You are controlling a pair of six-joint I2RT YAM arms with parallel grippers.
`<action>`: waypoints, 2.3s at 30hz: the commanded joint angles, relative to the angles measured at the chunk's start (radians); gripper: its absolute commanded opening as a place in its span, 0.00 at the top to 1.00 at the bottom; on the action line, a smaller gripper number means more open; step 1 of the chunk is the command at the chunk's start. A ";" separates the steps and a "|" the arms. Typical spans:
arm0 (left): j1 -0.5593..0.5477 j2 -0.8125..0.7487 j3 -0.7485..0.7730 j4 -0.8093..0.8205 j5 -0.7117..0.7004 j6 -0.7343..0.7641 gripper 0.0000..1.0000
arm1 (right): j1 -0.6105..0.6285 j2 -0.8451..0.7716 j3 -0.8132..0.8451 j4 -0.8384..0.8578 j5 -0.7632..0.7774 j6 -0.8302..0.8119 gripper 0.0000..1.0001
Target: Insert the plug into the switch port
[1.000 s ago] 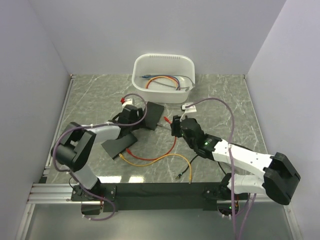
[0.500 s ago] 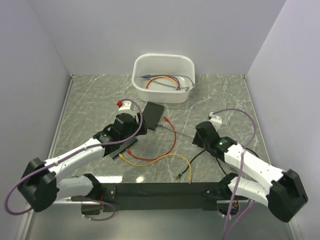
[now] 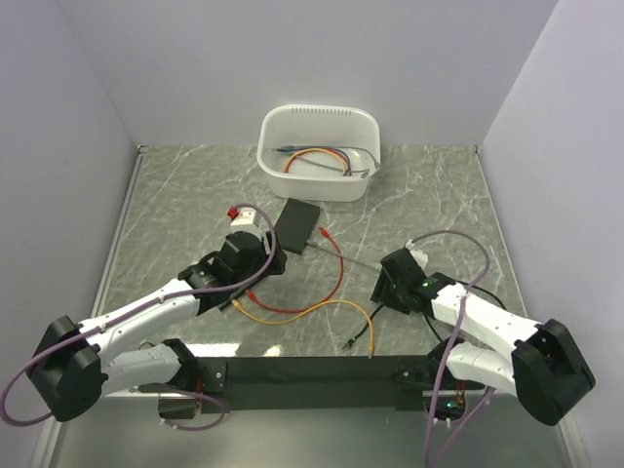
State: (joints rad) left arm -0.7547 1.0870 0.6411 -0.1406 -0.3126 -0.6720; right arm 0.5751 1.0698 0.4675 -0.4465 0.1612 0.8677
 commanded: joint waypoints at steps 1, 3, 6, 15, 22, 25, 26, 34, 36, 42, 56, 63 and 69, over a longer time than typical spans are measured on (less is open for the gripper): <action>-0.015 -0.018 -0.015 0.018 -0.008 -0.012 0.24 | -0.003 0.007 -0.030 0.051 -0.038 0.033 0.39; -0.017 -0.019 -0.027 0.025 -0.010 -0.012 0.24 | -0.003 0.007 -0.046 0.063 -0.042 0.033 0.39; -0.017 -0.012 -0.038 0.041 -0.010 -0.014 0.24 | -0.003 0.031 -0.052 0.086 -0.048 0.030 0.39; -0.020 -0.001 -0.044 0.052 -0.005 -0.006 0.25 | -0.003 0.258 -0.047 0.259 -0.158 0.008 0.80; -0.020 -0.013 -0.067 0.059 -0.013 0.012 0.25 | 0.000 0.383 -0.049 0.354 -0.210 -0.010 1.00; -0.020 -0.009 -0.069 0.062 -0.020 0.018 0.25 | 0.003 0.392 -0.041 0.365 -0.193 -0.010 1.00; -0.020 -0.015 -0.069 0.062 -0.026 0.018 0.26 | 0.002 0.378 -0.030 0.362 -0.187 -0.012 1.00; -0.028 -0.134 -0.096 0.111 0.041 0.028 0.26 | 0.000 0.147 0.080 0.197 0.010 -0.001 1.00; -0.035 -0.171 -0.109 0.133 0.070 0.032 0.26 | -0.003 0.075 0.115 0.152 0.078 -0.004 1.00; -0.080 -0.174 -0.138 0.255 0.128 0.025 0.26 | -0.017 -0.034 0.198 0.124 0.118 -0.012 1.00; -0.215 0.040 -0.123 0.378 0.152 0.026 0.27 | 0.054 0.143 0.172 0.092 0.064 -0.096 0.57; -0.256 0.192 -0.110 0.496 0.156 0.019 0.28 | 0.068 0.192 0.195 0.095 0.090 -0.104 0.47; -0.262 0.315 -0.124 0.593 0.221 -0.001 0.28 | 0.133 0.251 0.252 0.060 0.102 -0.093 0.47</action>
State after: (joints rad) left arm -1.0069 1.3586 0.5144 0.3435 -0.1371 -0.6674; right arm 0.6655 1.3109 0.6727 -0.3645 0.2192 0.7685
